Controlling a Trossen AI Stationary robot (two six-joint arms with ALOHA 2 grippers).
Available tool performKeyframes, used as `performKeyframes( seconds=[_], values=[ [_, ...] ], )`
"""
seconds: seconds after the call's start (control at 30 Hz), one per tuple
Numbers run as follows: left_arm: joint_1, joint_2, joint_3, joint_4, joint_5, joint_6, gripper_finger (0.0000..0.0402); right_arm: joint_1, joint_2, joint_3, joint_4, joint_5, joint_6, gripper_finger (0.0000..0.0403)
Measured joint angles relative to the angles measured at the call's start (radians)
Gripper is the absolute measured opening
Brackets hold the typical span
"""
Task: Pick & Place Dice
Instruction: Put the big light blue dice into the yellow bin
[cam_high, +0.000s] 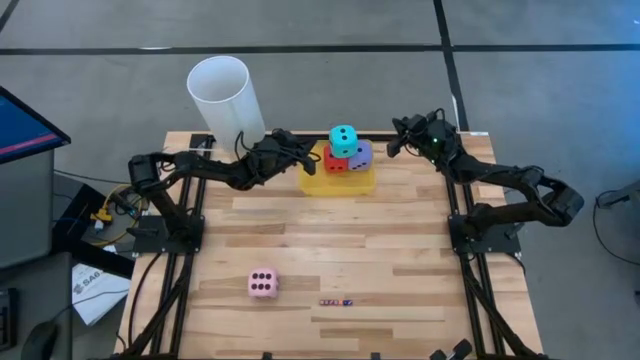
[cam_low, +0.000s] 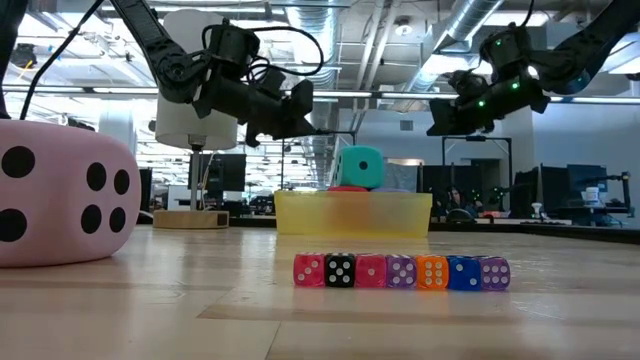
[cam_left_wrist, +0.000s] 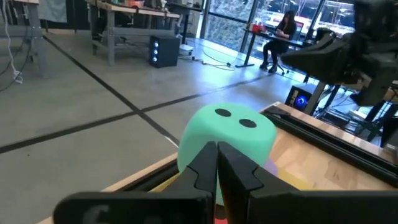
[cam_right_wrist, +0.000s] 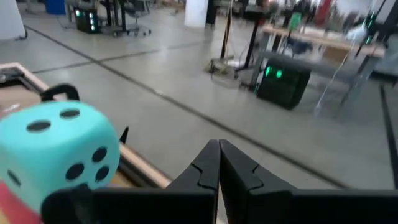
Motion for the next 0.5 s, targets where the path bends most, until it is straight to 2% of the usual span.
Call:
performKeyframes(
  seconds=[0.23, 0.5],
  values=[
    [-0.009, 0.000, 0.000, -0.006, 0.042, 0.008, 0.0003, 0.033, 0.000, 0.000, -0.021, -0.001, 0.019, 0.0001],
    [-0.009, -0.001, 0.000, -0.092, 0.052, 0.001, 0.0003, 0.089, 0.000, 0.000, -0.022, -0.003, 0.019, 0.0001]
  ],
)
